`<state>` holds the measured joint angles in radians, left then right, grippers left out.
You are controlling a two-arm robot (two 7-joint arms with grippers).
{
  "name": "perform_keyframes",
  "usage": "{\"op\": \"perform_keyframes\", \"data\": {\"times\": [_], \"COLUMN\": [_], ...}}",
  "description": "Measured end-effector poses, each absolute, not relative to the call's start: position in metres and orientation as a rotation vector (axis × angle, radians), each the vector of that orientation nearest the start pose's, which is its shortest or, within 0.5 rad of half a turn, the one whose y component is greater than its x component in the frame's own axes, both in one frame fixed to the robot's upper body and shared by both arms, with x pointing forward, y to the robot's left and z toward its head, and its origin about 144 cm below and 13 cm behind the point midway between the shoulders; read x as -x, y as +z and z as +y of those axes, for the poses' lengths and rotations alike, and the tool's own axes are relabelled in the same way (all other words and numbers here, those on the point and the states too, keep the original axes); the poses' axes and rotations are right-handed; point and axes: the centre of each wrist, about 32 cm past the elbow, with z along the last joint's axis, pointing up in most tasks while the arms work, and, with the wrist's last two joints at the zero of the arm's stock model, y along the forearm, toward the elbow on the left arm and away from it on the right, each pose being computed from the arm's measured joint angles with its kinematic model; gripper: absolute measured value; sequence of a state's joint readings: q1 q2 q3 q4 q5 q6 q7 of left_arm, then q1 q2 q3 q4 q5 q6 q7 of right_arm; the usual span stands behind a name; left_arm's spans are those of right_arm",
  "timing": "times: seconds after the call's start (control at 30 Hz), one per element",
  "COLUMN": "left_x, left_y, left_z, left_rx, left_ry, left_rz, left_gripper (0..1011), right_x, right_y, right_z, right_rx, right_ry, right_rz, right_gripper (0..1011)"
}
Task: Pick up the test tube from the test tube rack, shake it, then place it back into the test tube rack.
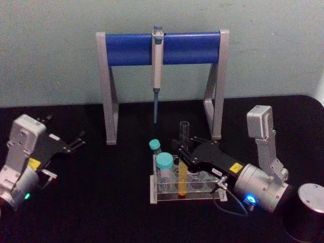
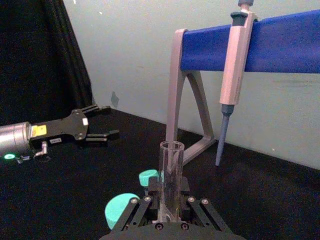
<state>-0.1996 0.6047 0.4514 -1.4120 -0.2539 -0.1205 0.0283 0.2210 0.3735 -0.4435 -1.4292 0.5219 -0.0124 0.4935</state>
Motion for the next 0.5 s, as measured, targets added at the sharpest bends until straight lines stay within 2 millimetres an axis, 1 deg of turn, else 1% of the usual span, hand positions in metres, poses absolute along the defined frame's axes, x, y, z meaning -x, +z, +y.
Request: {"op": "perform_keyframes", "data": {"times": [0.5], "left_x": [-0.4886], "left_y": [1.1398], "left_z": [0.3097], "left_rx": [-0.304], "left_ry": [1.248], "left_rz": [-0.285], "left_gripper": [1001], "right_x": [-0.4902], "right_y": [1.1464], "right_z": [-0.2227], "right_rx": [-0.038], "right_ry": [-0.699], "right_rz": [0.022], "right_gripper": [233]}}
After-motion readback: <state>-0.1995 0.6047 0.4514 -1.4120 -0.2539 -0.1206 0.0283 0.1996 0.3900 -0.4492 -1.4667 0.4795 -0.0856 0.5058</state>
